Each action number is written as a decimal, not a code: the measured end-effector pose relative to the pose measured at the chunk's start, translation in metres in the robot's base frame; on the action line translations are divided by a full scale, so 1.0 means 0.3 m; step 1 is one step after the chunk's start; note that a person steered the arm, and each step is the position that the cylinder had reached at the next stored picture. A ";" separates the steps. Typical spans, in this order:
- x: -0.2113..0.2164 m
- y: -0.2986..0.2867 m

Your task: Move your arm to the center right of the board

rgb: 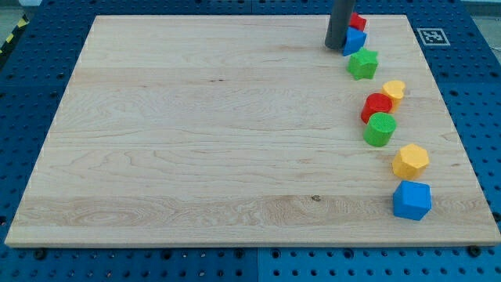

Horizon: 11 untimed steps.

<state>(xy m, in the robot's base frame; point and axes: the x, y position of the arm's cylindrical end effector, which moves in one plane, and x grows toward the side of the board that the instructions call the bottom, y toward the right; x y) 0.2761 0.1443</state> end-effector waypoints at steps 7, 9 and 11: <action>-0.261 0.287; 0.236 0.372; 0.465 0.372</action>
